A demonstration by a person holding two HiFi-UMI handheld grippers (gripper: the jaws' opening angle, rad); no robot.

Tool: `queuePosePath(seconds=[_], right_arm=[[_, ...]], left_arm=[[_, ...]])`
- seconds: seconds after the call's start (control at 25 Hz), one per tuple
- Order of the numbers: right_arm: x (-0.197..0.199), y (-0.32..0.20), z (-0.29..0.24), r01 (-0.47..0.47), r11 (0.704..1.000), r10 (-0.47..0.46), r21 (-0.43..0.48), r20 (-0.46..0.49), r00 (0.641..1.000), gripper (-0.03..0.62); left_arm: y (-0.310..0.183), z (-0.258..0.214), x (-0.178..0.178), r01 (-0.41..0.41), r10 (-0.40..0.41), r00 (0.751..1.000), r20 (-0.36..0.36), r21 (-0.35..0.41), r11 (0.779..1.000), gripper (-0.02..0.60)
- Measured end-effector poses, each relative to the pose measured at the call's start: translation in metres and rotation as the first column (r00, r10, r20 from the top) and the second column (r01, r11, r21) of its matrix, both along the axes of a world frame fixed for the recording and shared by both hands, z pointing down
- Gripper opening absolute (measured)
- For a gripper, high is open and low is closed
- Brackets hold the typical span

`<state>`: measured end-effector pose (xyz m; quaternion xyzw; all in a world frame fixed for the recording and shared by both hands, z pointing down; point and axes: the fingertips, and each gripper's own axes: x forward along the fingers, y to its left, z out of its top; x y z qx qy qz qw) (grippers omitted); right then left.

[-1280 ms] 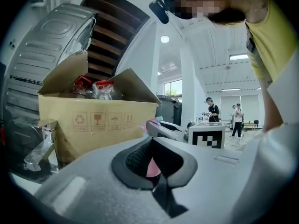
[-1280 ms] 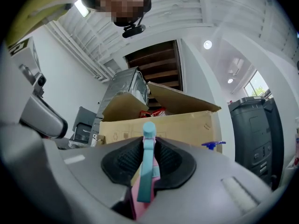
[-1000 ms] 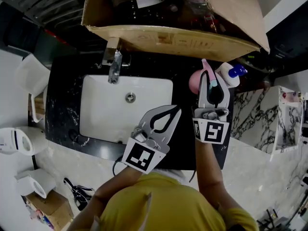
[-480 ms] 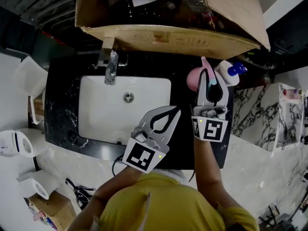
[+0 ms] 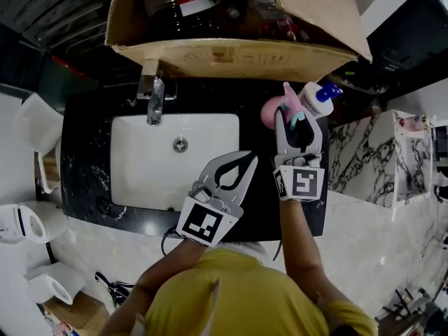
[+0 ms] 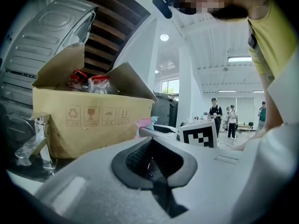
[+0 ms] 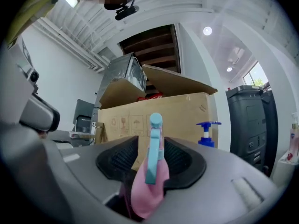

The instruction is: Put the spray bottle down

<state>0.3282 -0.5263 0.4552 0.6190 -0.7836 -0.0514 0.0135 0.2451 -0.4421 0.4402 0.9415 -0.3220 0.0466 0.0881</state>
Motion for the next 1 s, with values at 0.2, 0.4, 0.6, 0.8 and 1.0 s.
queuePosePath(seconds=[0.2, 0.4, 0.6, 0.8, 1.0], right_arm=[[0.000, 0.021, -0.008, -0.029, 0.999, 0.027, -0.036, -0.039, 0.999, 0.179], [0.001, 0.057, -0.008, -0.067, 0.992, 0.064, -0.104, -0.025, 0.998, 0.178], [-0.001, 0.097, -0.013, -0.093, 0.985, 0.083, -0.146, -0.074, 0.994, 0.073], [0.001, 0.127, -0.041, -0.131, 0.984, 0.124, -0.117, -0.069, 0.990, 0.000], [0.004, 0.151, -0.073, -0.177, 0.981, 0.174, -0.085, -0.037, 0.984, 0.000]], left_arm=[[0.007, -0.009, -0.002, -0.006, 0.007, 1.000, -0.029, 0.011, 1.000, 0.003], [0.012, -0.020, -0.007, -0.007, 0.008, 0.999, -0.045, 0.029, 1.000, 0.003], [0.017, -0.033, -0.012, 0.017, -0.013, 0.999, -0.050, 0.082, 0.996, 0.003], [0.027, -0.043, -0.017, 0.027, -0.023, 0.999, -0.040, 0.101, 0.995, 0.003], [0.037, -0.055, -0.019, 0.038, -0.032, 0.999, -0.043, 0.122, 0.992, 0.002]])
